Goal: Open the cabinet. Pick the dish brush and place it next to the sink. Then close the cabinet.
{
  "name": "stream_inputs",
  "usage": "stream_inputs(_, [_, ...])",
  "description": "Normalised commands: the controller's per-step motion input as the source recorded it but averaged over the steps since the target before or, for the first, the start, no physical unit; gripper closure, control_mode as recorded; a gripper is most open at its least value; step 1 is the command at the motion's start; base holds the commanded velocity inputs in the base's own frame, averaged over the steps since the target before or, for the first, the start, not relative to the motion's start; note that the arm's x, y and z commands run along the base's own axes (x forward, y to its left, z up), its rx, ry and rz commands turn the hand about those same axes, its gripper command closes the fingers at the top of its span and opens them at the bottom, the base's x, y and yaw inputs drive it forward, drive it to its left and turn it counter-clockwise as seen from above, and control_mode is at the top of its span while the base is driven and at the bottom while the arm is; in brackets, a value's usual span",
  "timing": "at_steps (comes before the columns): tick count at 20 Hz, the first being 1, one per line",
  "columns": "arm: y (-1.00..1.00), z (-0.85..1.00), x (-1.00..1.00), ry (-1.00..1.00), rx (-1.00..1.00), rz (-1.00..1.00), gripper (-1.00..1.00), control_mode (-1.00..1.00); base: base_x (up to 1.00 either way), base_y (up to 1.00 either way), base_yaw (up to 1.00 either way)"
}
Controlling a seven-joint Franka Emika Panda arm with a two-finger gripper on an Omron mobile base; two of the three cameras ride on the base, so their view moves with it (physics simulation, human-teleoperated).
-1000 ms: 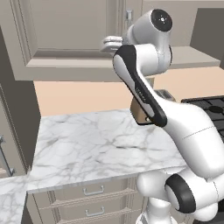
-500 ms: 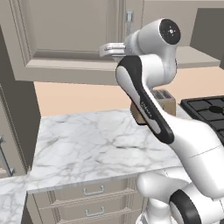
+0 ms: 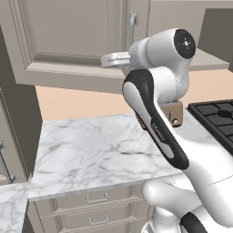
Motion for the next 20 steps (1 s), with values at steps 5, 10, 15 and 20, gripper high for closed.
stream_inputs(5, [0.71,0.02,-0.52,0.0,-0.03,0.07,1.0,-1.0,0.0,0.0,0.0])
stream_inputs(10, [0.76,0.01,-0.52,0.0,-0.02,0.08,1.0,-1.0,0.0,0.0,0.0])
stream_inputs(15, [0.76,0.02,-0.52,0.0,-0.02,0.09,1.0,-1.0,0.0,0.0,0.0])
stream_inputs(20, [0.8,0.07,-0.52,0.0,-0.02,0.11,1.0,-1.0,0.0,0.0,0.0])
